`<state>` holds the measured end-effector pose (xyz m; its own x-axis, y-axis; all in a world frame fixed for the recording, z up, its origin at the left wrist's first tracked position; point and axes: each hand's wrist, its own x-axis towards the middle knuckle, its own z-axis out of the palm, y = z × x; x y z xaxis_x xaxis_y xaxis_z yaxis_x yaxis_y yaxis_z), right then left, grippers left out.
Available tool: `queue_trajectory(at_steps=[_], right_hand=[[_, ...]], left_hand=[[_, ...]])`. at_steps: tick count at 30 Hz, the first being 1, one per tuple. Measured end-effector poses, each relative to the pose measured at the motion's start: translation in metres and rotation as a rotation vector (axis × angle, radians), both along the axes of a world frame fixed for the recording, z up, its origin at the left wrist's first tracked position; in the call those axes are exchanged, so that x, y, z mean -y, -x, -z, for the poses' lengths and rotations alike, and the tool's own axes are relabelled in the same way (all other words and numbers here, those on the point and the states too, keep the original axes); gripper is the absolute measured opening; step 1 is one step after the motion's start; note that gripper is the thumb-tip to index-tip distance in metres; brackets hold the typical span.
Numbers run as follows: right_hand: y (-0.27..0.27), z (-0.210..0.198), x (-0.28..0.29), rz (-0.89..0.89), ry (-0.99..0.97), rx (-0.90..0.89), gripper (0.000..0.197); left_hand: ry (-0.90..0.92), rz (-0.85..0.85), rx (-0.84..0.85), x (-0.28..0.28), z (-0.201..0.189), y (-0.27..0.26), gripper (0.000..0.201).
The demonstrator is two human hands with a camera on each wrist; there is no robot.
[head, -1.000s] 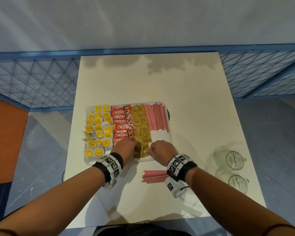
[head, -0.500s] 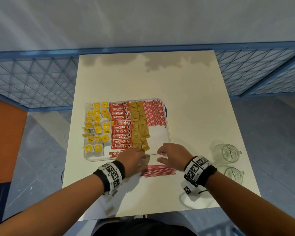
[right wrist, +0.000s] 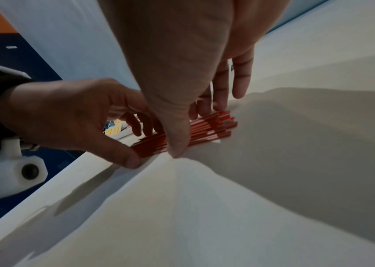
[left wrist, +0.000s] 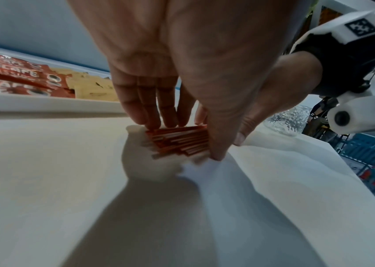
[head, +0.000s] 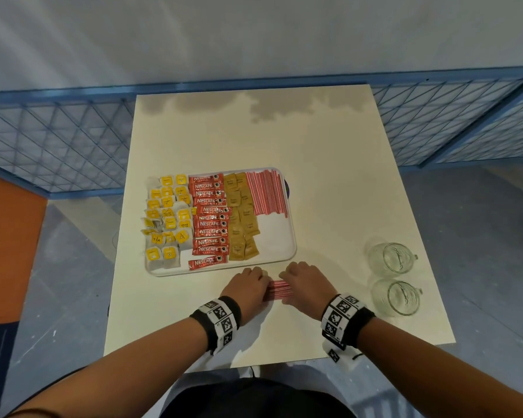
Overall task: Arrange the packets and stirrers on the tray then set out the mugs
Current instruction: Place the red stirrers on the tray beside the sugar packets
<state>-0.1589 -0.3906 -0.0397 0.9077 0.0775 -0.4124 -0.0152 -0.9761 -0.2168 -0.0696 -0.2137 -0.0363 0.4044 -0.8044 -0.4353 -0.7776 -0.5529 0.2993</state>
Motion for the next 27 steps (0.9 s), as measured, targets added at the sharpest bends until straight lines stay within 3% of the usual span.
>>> queue_trajectory(at_steps=[6, 11, 13, 18, 27], right_hand=[[-0.001, 0.003, -0.003, -0.034, 0.0, 0.066, 0.016], [-0.007, 0.002, -0.005, -0.08, 0.03, 0.061, 0.007], [-0.009, 0.001, -0.006, -0.102, 0.043, 0.03, 0.008], [-0.009, 0.01, -0.005, -0.187, 0.094, -0.014, 0.032], [-0.002, 0.015, -0.009, -0.22, 0.143, 0.028, 0.029]], left_hand=[[-0.021, -0.075, -0.039, 0.006, 0.0, 0.003, 0.026], [-0.057, -0.083, -0.052, 0.009, -0.002, 0.002, 0.028], [-0.075, -0.088, -0.063, 0.011, -0.004, 0.001, 0.027], [-0.14, -0.084, -0.1, 0.018, -0.011, -0.002, 0.022], [-0.162, -0.063, -0.111, 0.014, 0.0, 0.002, 0.026]])
